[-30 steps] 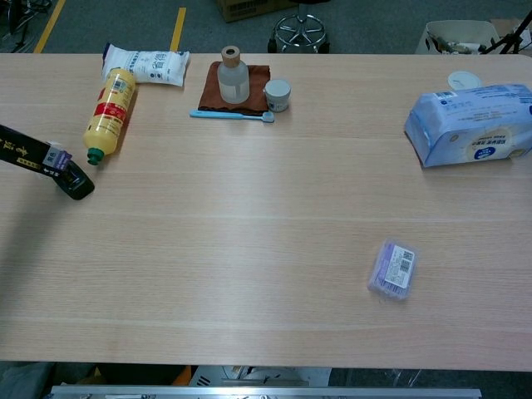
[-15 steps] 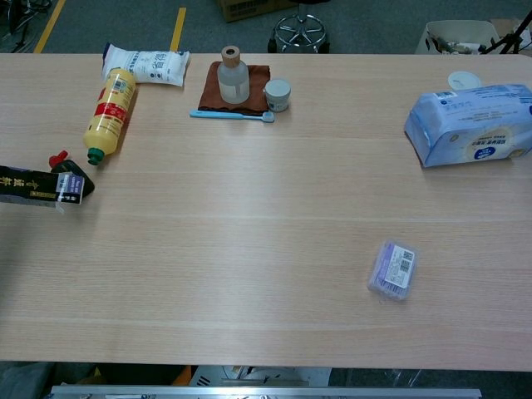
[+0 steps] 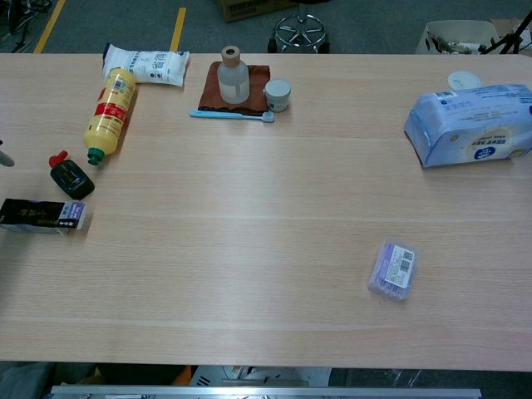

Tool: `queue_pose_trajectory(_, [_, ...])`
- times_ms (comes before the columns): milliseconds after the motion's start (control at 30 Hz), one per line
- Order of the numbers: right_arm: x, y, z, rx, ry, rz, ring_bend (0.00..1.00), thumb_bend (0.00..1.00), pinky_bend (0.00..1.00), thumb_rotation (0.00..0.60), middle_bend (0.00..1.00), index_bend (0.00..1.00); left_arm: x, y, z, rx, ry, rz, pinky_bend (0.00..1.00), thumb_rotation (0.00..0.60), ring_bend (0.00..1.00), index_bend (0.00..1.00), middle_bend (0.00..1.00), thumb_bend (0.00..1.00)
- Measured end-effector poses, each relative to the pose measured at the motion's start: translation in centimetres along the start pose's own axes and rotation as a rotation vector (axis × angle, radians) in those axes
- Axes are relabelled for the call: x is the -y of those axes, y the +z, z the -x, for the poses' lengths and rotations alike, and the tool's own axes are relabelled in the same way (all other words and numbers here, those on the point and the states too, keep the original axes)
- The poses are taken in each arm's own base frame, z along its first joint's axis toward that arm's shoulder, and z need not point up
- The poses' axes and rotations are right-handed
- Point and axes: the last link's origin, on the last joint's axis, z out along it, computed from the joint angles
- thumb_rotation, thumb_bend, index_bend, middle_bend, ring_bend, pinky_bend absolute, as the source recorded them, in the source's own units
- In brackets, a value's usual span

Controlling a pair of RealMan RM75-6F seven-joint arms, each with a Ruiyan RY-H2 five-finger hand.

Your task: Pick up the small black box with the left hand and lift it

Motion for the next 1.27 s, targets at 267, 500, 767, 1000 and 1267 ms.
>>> queue_pose_trajectory(267, [0.0,-0.2,-0.1,0.001,-0.002,0.000,0.24,0.42,0.36,0.600,0.29,0.41,0.1,-0.1,-0.9,-0.086,-0.054,0.007,0.08,0.600,0.00,0.20,0.00,0.36])
queue_pose_trajectory(500, [0.6,-0.6,-0.2,0.016,-0.026,-0.012,0.24,0.42,0.36,0.600,0.29,0.41,0.1,-0.7,-3.4,-0.450,-0.084,0.013,0.32,0.600,0.20,0.45,0.24,0.36])
queue_pose_trajectory(767, [2.0,-1.7,-0.6,0.051,-0.107,-0.028,0.24,0.42,0.36,0.600,0.29,0.41,-0.2,-2.5,-4.6,-0.813,-0.017,0.101,0.37,0.600,0.25,0.50,0.31,0.36])
queue_pose_trajectory(1000, [3.2,-3.5,-1.1,0.067,-0.178,0.003,0.24,0.42,0.36,0.600,0.29,0.41,0.2,-2.0,-4.3,-0.774,-0.022,0.110,0.37,0.600,0.26,0.50,0.31,0.36])
queue_pose_trajectory(1267, [3.4,-4.1,-1.6,0.068,-0.194,0.042,0.24,0.42,0.36,0.600,0.29,0.41,1.3,-0.8,-3.9,-0.698,-0.036,0.074,0.37,0.600,0.26,0.49,0.31,0.36])
